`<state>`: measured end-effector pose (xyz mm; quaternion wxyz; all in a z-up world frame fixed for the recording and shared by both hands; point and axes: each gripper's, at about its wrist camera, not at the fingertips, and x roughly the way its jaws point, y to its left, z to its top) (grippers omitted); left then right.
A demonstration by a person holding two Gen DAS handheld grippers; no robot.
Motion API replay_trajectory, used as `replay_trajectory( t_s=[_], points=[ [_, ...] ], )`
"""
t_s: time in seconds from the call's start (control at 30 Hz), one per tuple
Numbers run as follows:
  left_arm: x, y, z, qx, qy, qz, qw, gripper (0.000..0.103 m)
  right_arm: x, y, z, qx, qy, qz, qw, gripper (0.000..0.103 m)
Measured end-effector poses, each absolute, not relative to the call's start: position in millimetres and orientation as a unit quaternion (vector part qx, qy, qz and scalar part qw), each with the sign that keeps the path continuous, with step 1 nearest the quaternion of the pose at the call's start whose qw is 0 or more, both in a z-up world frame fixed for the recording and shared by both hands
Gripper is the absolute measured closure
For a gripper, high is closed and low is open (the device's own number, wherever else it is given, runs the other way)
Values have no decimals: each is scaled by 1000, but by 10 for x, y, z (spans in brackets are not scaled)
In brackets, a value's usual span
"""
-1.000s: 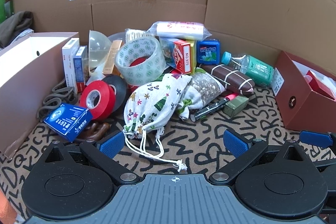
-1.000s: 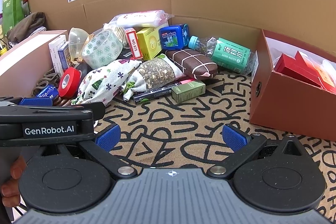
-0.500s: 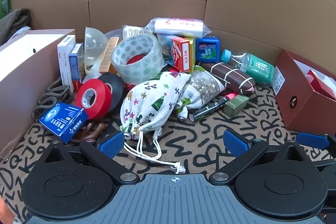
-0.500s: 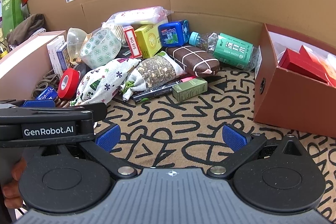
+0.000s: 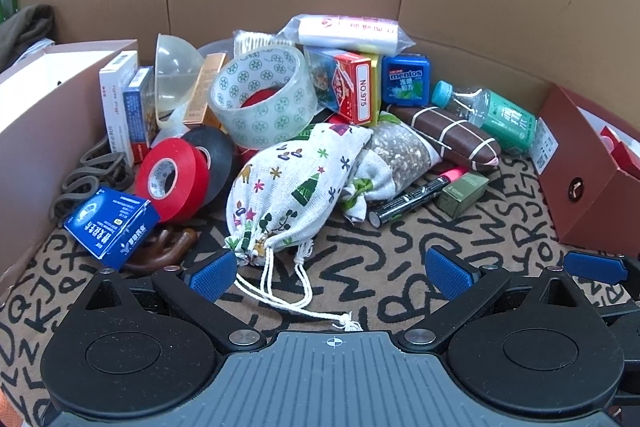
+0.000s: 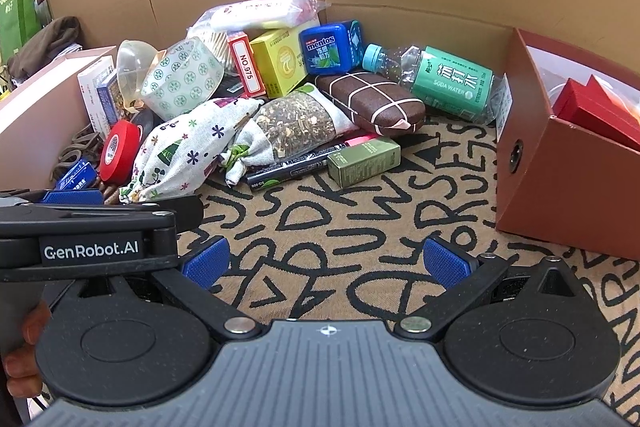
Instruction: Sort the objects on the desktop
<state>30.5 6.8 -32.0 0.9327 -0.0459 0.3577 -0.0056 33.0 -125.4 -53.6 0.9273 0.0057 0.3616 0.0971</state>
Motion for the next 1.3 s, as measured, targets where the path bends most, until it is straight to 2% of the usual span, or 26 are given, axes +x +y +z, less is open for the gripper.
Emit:
replay_trajectory(
  t_s=[0.53, 0.63, 0.9, 1.1, 1.2, 1.3],
  points=[
    [553, 244, -511, -61, 357, 6, 932, 0, 612, -1348, -727, 20, 369, 90, 925, 1],
    [613, 312, -548, -66, 357, 8, 932, 3, 708, -1375, -802, 31, 374, 91, 922, 1],
    [723, 387, -593, -67, 367, 2, 928, 15, 891, -1325, -925, 24, 366, 108, 924, 1],
    [791, 417, -661, -52, 375, 10, 926, 29, 942, -1253, -929, 35, 358, 151, 921, 2],
    [816, 450, -701, -55, 380, 8, 923, 44, 954, -1225, -908, 51, 356, 169, 918, 5],
    [802, 466, -705, -53, 380, 3, 924, 47, 965, -1197, -887, 67, 354, 187, 914, 11]
  ],
)
